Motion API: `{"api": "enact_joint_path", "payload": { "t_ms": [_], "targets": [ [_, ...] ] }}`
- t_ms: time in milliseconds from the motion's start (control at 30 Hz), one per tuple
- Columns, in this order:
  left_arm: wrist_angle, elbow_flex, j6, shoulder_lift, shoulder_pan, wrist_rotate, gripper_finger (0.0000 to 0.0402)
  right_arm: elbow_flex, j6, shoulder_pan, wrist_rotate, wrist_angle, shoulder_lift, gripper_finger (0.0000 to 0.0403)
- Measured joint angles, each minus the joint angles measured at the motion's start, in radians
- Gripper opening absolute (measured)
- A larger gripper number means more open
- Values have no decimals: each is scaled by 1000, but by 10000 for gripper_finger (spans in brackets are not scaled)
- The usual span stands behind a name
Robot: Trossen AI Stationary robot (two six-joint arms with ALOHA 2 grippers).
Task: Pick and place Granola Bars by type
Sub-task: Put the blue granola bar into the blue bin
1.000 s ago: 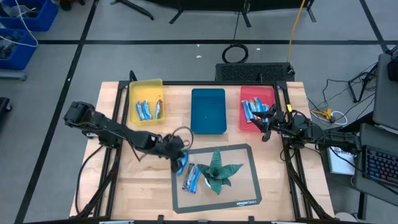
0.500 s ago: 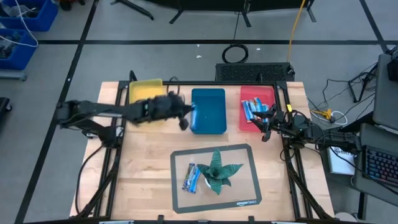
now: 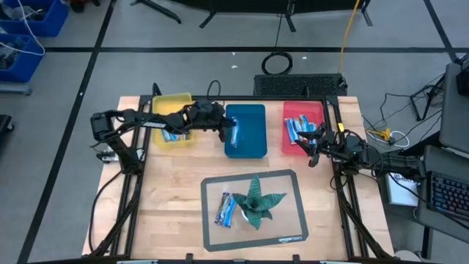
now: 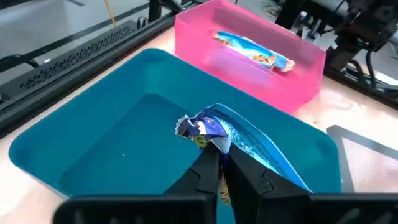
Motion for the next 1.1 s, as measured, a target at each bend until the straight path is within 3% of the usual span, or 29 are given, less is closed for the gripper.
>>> {"api": "enact_joint_path", "payload": {
  "t_ms": [300, 467, 567, 800, 967, 1100],
  "targets": [
    [66, 0, 70, -3, -40, 52, 125, 0, 0, 0, 0, 0, 0, 160],
    [-12, 1, 220, -67, -76, 87, 164, 0, 0, 0, 0, 0, 0, 160],
    [-133, 0, 293, -151, -123, 40, 168, 0, 0, 0, 0, 0, 0, 160],
    [-380, 1, 330, -323, -367, -13, 156, 0, 0, 0, 0, 0, 0, 160],
    [-477, 0, 274, -327, -602, -194, 153, 0, 0, 0, 0, 0, 0, 160],
    [-495, -1, 161, -262, -722, -300, 152, 0, 0, 0, 0, 0, 0, 160]
  ]
}}
